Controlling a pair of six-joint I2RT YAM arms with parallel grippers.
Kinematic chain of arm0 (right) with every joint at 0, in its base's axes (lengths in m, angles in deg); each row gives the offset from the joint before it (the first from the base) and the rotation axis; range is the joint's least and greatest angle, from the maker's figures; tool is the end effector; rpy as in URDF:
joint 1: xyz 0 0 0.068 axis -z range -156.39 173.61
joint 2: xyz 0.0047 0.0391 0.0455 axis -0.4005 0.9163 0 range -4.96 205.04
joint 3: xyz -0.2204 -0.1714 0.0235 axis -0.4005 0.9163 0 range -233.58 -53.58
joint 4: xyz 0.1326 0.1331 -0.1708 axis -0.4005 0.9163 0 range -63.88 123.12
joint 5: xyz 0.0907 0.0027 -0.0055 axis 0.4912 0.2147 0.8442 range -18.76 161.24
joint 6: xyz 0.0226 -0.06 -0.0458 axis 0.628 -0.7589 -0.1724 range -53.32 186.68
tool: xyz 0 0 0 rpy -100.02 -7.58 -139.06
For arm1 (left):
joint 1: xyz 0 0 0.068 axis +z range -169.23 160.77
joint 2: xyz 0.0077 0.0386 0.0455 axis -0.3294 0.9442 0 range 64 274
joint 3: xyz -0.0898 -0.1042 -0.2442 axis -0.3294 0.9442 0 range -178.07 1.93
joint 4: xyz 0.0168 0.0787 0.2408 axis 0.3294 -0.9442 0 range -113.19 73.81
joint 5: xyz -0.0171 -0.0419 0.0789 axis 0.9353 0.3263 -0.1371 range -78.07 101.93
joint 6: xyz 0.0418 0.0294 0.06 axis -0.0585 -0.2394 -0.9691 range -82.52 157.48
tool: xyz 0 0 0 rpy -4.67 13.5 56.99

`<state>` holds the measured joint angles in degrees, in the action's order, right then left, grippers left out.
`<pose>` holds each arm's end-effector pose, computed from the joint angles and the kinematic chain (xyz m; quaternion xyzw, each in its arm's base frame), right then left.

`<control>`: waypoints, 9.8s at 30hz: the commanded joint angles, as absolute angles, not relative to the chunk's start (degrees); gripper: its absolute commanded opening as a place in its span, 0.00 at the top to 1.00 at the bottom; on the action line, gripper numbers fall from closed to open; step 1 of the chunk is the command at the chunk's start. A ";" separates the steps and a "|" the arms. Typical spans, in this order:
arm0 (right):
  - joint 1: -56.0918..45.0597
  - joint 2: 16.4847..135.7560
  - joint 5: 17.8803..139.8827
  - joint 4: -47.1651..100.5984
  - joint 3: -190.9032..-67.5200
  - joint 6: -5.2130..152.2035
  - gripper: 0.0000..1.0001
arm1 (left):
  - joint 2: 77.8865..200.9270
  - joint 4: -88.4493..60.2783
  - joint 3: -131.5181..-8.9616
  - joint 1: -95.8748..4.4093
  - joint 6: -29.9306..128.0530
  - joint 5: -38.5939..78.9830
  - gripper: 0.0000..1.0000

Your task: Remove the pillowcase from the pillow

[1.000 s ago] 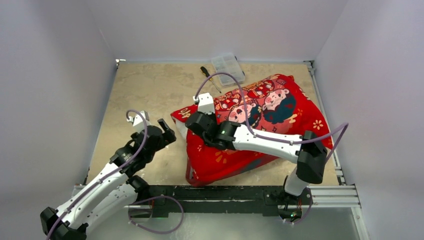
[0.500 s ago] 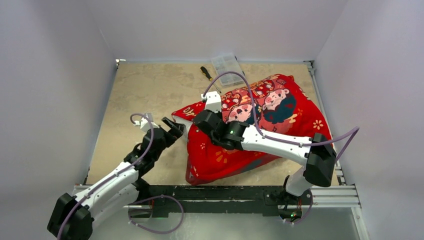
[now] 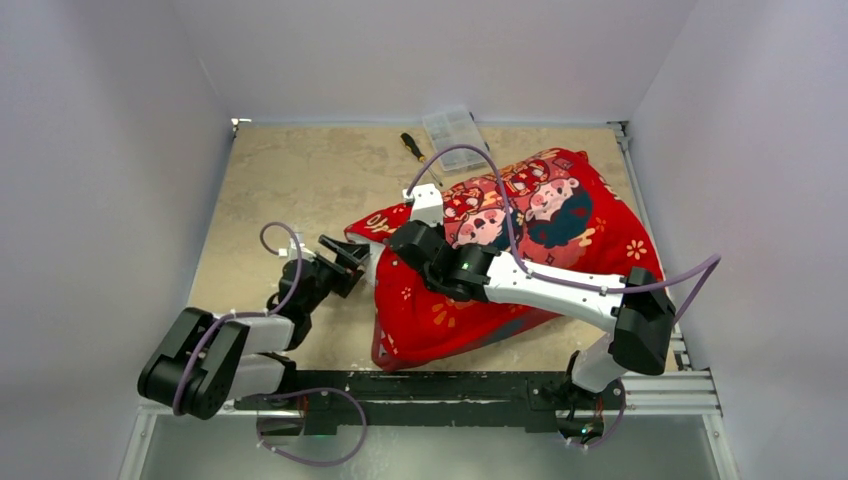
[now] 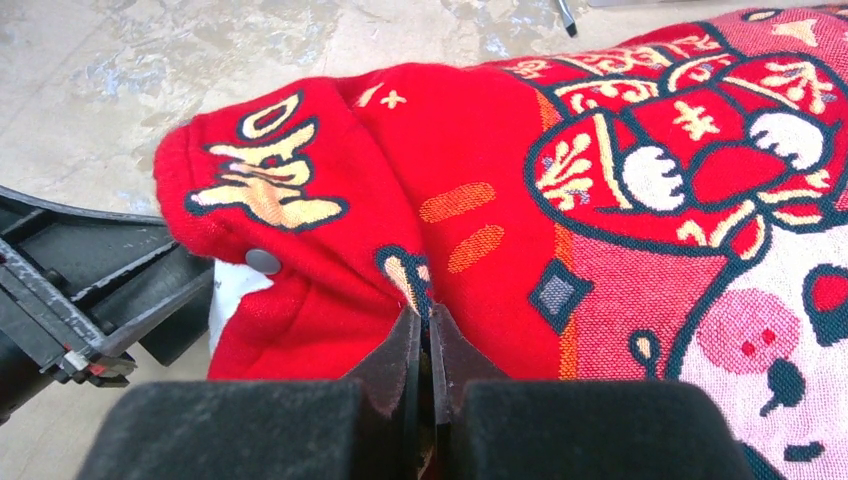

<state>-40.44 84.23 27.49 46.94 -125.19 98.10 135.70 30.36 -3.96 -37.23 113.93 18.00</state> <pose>0.1979 0.3001 0.2944 -0.0791 0.8474 0.0734 0.5199 0.2070 -0.0748 0.1334 -0.3708 0.7256 -0.4536 0.3609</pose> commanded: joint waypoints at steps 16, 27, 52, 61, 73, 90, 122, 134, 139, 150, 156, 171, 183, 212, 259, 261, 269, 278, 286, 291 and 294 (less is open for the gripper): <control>-38.79 81.91 25.34 45.40 -124.48 97.84 1.00 | 132.46 34.05 -9.42 -43.75 109.37 20.43 0.71; -21.51 71.23 29.95 41.25 -120.19 101.29 1.00 | 99.41 -22.66 -21.88 -43.45 95.75 1.19 1.00; -16.96 55.74 50.82 29.16 -110.65 99.49 0.01 | 109.06 -43.32 -55.53 -43.49 71.89 -7.94 1.00; -16.84 52.45 70.97 20.29 -106.58 91.10 0.01 | 116.53 -48.36 -57.25 -43.49 71.68 -16.01 1.00; -16.53 61.51 44.58 37.26 -103.96 115.83 0.01 | 112.64 -47.72 -52.54 -43.49 75.32 -14.37 1.00; -11.56 69.23 49.17 22.20 -104.78 113.89 0.97 | 106.45 -48.50 -47.04 -43.49 78.61 -7.54 1.00; -17.21 105.06 73.17 8.28 -158.38 79.82 0.66 | 89.40 -23.98 -26.51 -43.49 84.73 22.26 1.00; -20.76 83.53 63.32 14.40 -129.66 90.91 0.13 | 103.92 -17.31 -26.30 -53.04 82.61 18.32 0.88; -21.40 71.56 61.14 19.18 -116.81 92.49 0.10 | 112.23 -22.28 -33.43 -54.11 79.45 18.18 0.73; -20.89 65.35 65.28 22.22 -102.21 96.46 0.01 | 117.59 -51.25 -56.52 -54.43 72.84 9.19 0.20; -19.50 74.75 65.43 19.30 -101.74 99.63 0.03 | 116.52 -57.09 -59.64 -54.47 72.29 6.49 0.18; 2.03 71.30 61.87 13.73 -100.81 108.35 0.14 | 115.84 -58.91 -52.56 -54.38 70.19 5.41 0.18; 1.60 53.63 76.13 17.83 -100.18 94.96 0.07 | 119.26 -44.74 -49.12 -54.45 72.67 16.85 0.18; -0.10 47.92 91.47 30.78 -99.71 94.12 0.05 | 151.89 -45.30 -75.75 -65.77 57.74 0.68 0.38; -28.87 49.49 68.04 12.90 -98.13 98.81 1.00 | 154.09 -45.74 -75.48 -48.29 61.39 -24.58 1.00; -28.65 44.57 70.59 10.01 -96.53 97.22 1.00 | 154.82 -46.33 -74.53 -46.24 61.90 -26.44 1.00; -27.55 40.80 73.17 8.12 -94.71 97.09 1.00 | 155.15 -46.60 -71.05 -42.17 64.20 -25.36 0.99; -27.02 46.01 74.28 5.53 -96.40 94.70 1.00 | 140.33 -46.21 -67.78 -46.29 61.63 -12.46 0.39; -26.91 47.25 77.59 2.80 -92.54 93.58 1.00 | 140.68 -46.14 -78.75 -57.34 52.81 0.26 0.25; -26.90 47.50 78.01 3.15 -92.24 93.45 1.00 | 143.20 -42.68 -82.96 -57.55 50.99 12.18 0.22; -26.93 47.51 78.92 3.00 -91.89 93.07 1.00 | 147.20 -43.00 -85.85 -57.84 49.40 15.67 0.22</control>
<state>-27.06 48.34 77.02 11.07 -91.14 94.41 143.07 -45.20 -81.29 -57.84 53.05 6.72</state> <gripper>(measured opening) 0.024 0.778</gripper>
